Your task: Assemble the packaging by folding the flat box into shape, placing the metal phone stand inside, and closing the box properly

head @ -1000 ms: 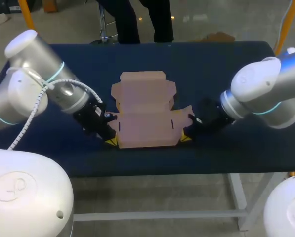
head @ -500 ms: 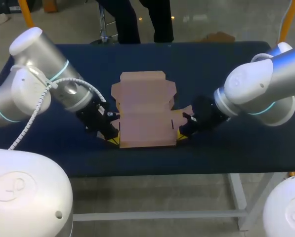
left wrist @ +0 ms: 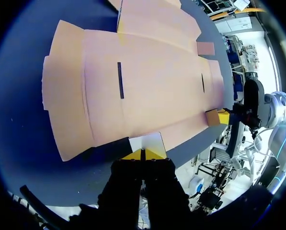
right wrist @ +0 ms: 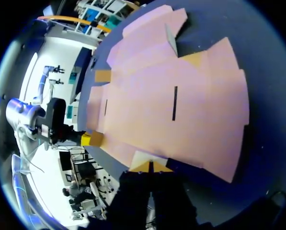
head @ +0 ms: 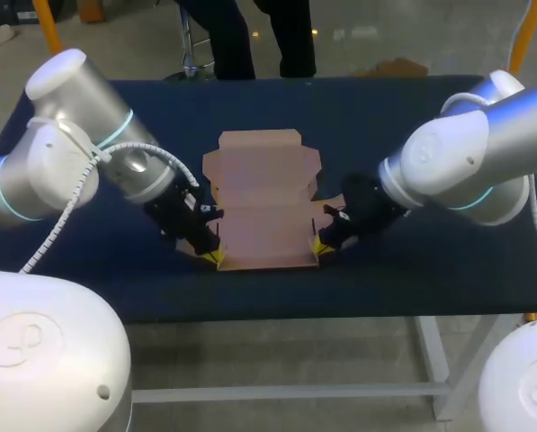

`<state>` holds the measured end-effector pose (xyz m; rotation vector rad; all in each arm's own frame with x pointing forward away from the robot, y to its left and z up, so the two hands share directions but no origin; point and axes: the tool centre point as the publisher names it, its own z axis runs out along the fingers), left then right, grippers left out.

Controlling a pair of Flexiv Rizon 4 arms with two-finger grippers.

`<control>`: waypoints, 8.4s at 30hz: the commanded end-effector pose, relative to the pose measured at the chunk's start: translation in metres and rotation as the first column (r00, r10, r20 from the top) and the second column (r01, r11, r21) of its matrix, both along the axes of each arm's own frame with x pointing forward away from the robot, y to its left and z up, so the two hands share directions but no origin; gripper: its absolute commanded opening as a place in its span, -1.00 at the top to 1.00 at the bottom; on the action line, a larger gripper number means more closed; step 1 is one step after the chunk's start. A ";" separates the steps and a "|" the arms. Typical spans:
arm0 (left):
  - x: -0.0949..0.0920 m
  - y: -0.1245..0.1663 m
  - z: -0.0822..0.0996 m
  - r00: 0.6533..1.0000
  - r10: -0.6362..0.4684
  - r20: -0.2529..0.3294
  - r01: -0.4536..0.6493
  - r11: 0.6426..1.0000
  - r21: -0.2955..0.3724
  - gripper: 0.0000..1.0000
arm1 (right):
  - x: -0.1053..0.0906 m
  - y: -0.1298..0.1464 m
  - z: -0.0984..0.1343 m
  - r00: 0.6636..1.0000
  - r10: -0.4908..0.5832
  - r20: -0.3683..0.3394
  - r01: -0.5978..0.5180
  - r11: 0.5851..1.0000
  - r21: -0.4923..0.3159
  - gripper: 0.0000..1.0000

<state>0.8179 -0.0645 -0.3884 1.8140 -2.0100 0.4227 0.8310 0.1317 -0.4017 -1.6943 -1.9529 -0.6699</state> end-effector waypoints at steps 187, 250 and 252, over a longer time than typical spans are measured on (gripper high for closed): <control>0.199 0.066 0.123 0.959 -0.019 0.284 0.056 0.991 -0.123 -1.00 | 0.244 -0.047 0.023 0.996 -0.089 0.015 0.081 0.957 0.278 -0.61; 0.179 0.077 0.108 0.968 -0.021 0.249 0.068 0.981 -0.181 -1.00 | 0.245 0.007 0.007 0.995 -0.072 0.066 0.041 0.923 0.382 1.00; 0.179 0.077 0.109 0.965 -0.030 0.260 0.081 0.979 -0.187 -1.00 | 0.244 0.005 0.011 0.994 -0.076 0.081 0.038 0.920 0.389 1.00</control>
